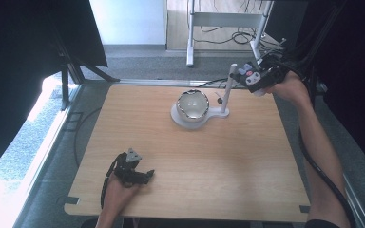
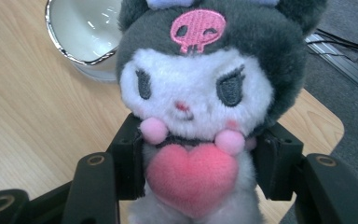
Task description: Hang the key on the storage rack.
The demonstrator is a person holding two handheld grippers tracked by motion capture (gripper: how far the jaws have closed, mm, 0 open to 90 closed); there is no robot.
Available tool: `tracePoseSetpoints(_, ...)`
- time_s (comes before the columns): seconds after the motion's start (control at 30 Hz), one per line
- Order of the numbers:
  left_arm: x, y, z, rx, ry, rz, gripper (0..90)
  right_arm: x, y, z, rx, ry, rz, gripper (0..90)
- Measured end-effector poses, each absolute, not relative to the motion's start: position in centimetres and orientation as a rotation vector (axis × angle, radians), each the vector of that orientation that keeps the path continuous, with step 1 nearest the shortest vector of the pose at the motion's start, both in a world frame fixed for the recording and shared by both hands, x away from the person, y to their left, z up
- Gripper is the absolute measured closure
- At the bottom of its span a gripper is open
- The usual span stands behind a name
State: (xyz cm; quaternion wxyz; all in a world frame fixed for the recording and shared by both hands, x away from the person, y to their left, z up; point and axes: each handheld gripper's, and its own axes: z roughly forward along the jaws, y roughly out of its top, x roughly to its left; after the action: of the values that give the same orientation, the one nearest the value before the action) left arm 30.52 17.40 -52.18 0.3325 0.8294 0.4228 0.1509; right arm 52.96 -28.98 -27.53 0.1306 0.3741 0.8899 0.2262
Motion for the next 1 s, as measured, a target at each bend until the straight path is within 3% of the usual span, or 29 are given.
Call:
tracePoseSetpoints(0.33,30.5,17.4,-52.2,2.167,1.106,0.396,7.9,52.2,-27.5,-28.7,1.053,2.654,0.649,44.1)
tracePoseSetpoints(1.0,30.5,17.4,-52.2,2.167,1.105,0.395,7.8,52.5,-26.5,-35.2,1.089,2.705,0.552,43.8)
